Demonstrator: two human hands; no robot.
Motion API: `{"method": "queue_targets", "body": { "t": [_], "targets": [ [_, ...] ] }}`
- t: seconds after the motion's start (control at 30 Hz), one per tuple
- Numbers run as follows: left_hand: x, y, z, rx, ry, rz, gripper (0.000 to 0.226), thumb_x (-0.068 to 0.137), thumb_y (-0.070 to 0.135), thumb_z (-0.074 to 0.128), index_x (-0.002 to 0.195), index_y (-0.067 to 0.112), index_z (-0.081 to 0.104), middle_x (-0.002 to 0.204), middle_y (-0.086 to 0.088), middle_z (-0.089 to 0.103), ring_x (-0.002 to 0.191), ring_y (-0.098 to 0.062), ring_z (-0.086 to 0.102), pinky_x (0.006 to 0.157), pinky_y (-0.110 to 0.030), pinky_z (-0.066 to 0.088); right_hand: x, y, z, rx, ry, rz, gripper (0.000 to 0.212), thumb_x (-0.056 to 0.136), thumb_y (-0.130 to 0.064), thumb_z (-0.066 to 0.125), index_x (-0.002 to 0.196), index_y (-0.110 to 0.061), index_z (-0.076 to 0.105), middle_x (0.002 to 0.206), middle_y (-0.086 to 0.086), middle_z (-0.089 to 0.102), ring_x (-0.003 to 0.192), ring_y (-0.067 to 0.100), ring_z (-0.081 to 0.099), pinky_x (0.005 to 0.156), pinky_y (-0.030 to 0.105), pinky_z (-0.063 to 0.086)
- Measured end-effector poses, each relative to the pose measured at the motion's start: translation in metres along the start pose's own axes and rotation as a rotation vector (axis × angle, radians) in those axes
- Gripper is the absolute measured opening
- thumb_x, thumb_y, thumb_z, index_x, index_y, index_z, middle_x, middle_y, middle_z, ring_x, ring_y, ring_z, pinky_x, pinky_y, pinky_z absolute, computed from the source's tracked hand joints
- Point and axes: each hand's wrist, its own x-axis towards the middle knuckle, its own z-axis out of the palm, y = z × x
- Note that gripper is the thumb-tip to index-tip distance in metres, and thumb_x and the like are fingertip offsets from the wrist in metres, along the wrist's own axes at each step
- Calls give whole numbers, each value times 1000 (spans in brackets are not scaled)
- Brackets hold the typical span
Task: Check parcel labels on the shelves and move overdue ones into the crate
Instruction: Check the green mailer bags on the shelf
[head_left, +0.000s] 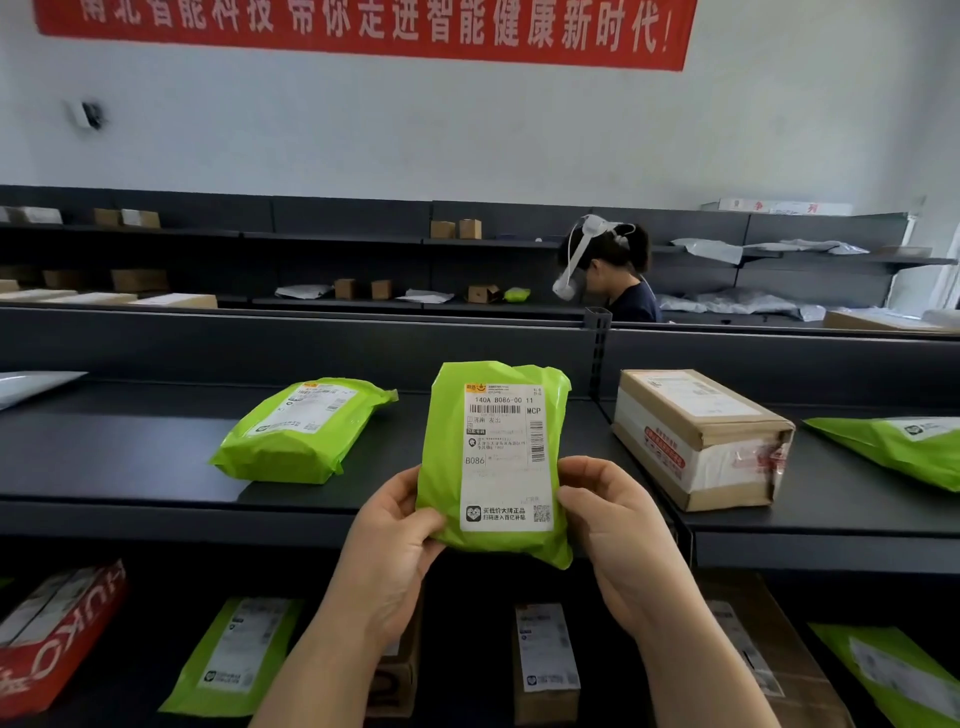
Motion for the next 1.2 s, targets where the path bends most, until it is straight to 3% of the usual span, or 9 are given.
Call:
{"method": "queue_targets", "body": {
  "t": [0.43, 0.6, 0.73, 0.8, 0.9, 1.0, 1.07, 1.13, 1.2],
  "targets": [
    [-2, 5, 1, 49, -7, -14, 39, 86, -21, 42, 111, 2, 60, 94, -15, 74, 83, -22, 73, 63, -27, 58, -4, -3, 8, -16, 32, -16, 17, 94, -1, 54, 104, -13, 61, 100, 6, 72, 92, 23, 71, 62, 29, 53],
    [22, 21, 12, 144, -13, -9, 33, 91, -11, 44, 109, 11, 63, 101, -11, 74, 96, -24, 70, 79, -36, 57, 35, -11, 17, -183, 118, -32, 16, 94, -9, 54, 105, -18, 61, 104, 3, 70, 97, 21, 68, 80, 40, 59],
    [55, 31, 17, 182, 0, -49, 29, 93, -8, 44, 113, 6, 60, 103, -13, 71, 90, -23, 69, 65, -32, 58, 72, -16, 27, -275, 145, -6, 23, 94, -12, 50, 115, -13, 60, 109, 6, 67, 100, 23, 66, 86, 46, 57],
    [70, 31, 18, 212, 5, -74, 31, 92, -9, 41, 112, 5, 60, 99, -12, 70, 88, -23, 68, 63, -33, 56, 87, -15, 32, -344, 144, 3, 30, 93, -13, 48, 121, -10, 59, 113, 7, 65, 102, 23, 63, 82, 40, 57],
    [87, 27, 22, 267, 7, -115, 35, 91, -13, 37, 115, 2, 59, 101, -13, 68, 87, -24, 66, 66, -36, 54, 98, -12, 39, -440, 137, 21, 37, 93, -10, 43, 128, -7, 57, 117, 8, 62, 98, 22, 58, 63, 26, 44],
    [95, 21, 25, 300, 5, -128, 38, 87, -17, 35, 111, 3, 59, 104, -16, 66, 84, -24, 65, 69, -37, 54, 101, -9, 45, -493, 126, 43, 44, 90, -8, 39, 132, -5, 54, 118, 10, 61, 96, 23, 55, 61, 25, 39],
    [100, 19, 24, 305, 15, -134, 37, 86, -17, 37, 109, 2, 59, 104, -16, 66, 85, -26, 65, 73, -39, 55, 100, -8, 45, -501, 125, 54, 41, 90, -9, 39, 126, -5, 57, 117, 11, 62, 92, 21, 55, 60, 25, 38],
    [103, 20, 23, 370, 51, -112, 31, 83, -10, 47, 110, -1, 58, 114, -19, 65, 94, -30, 65, 85, -45, 54, 91, -14, 45, -517, 131, 45, 23, 90, -9, 39, 95, -7, 62, 90, 8, 59, 73, 18, 48, 54, 26, 32],
    [103, 23, 24, 530, 122, -55, 54, 79, 5, 58, 132, 0, 47, 135, -17, 53, 116, -32, 56, 99, -40, 46, 79, -30, 41, -541, 149, 6, 21, 91, -8, 40, 73, -11, 51, 72, 5, 46, 65, 20, 42, 57, 28, 29]
  ]
}}
